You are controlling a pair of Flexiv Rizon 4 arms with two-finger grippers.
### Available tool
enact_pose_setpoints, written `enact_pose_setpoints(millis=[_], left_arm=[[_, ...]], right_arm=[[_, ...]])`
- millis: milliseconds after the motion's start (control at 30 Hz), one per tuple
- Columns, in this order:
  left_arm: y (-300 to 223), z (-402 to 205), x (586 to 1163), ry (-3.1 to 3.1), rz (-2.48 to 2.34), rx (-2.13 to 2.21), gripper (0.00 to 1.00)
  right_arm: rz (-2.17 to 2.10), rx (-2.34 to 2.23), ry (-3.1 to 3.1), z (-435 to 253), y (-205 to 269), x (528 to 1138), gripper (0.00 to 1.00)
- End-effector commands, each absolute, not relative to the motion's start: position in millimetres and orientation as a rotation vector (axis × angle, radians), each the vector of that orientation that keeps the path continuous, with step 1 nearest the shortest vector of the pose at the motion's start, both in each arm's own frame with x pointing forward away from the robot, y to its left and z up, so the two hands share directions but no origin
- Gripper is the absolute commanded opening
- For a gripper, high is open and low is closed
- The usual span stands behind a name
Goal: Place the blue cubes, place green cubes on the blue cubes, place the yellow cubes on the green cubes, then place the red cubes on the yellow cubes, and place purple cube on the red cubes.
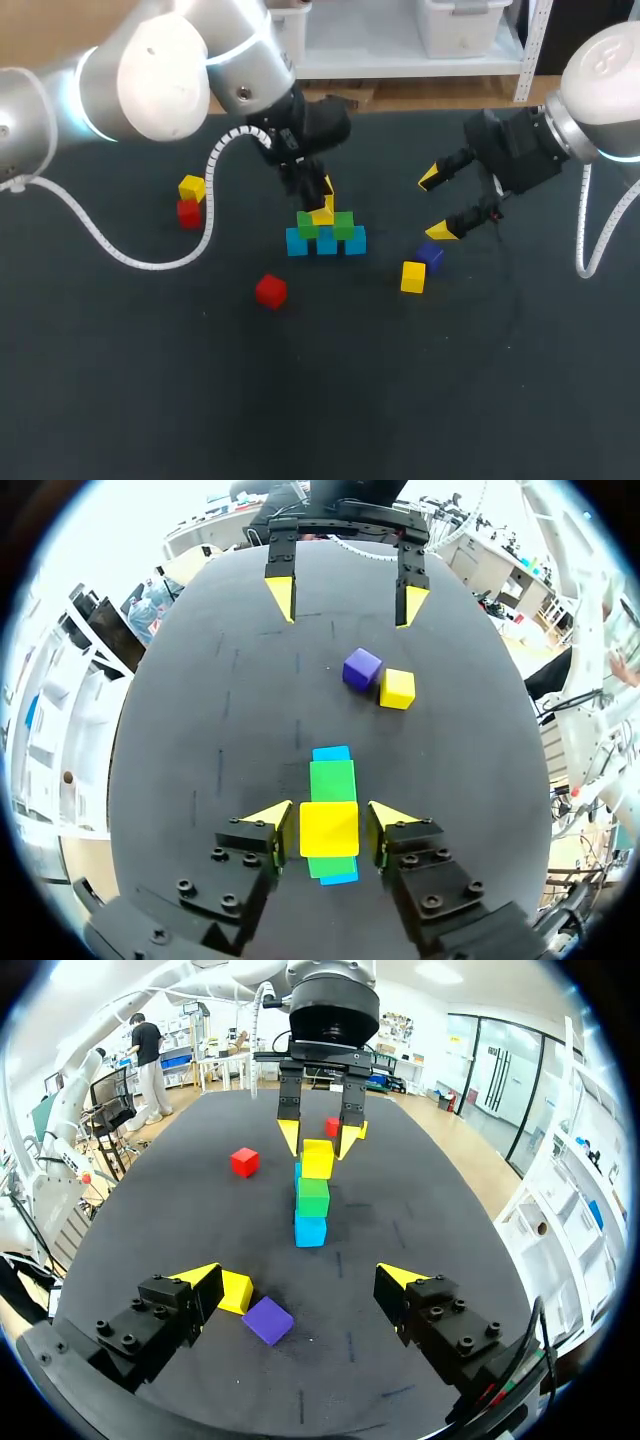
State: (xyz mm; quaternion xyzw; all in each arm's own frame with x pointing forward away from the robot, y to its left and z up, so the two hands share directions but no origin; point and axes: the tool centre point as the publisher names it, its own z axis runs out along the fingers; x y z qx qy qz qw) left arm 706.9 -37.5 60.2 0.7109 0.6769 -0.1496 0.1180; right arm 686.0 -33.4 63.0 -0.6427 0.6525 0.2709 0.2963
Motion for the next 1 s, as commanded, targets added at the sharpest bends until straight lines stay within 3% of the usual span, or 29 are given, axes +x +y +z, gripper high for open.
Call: enact_pose_setpoints(millis=[33,67,133,167,1000], left_arm=[[-38.2,60.5,709.3,1.979,-0.441,2.086,0.63],[-38.1,60.6,709.3,1.978,-0.441,2.086,0.65],[-37.6,62.0,709.4,1.976,-0.44,2.083,0.94],[-37.3,62.8,709.5,1.975,-0.441,2.081,1.0],[26.7,111.7,691.0,1.999,-0.423,1.799,1.0]], right_arm=[[0.722,-1.708,1.733,62.6,-33.4,686.1,1.0],[0.722,-1.708,1.733,62.6,-33.4,686.1,1.0],[0.722,-1.708,1.733,62.6,-33.4,686.1,1.0],[0.722,-1.708,1.733,62.6,-33.4,686.1,1.0],[0.722,-1.708,1.733,62.6,-33.4,686.1,1.0]])
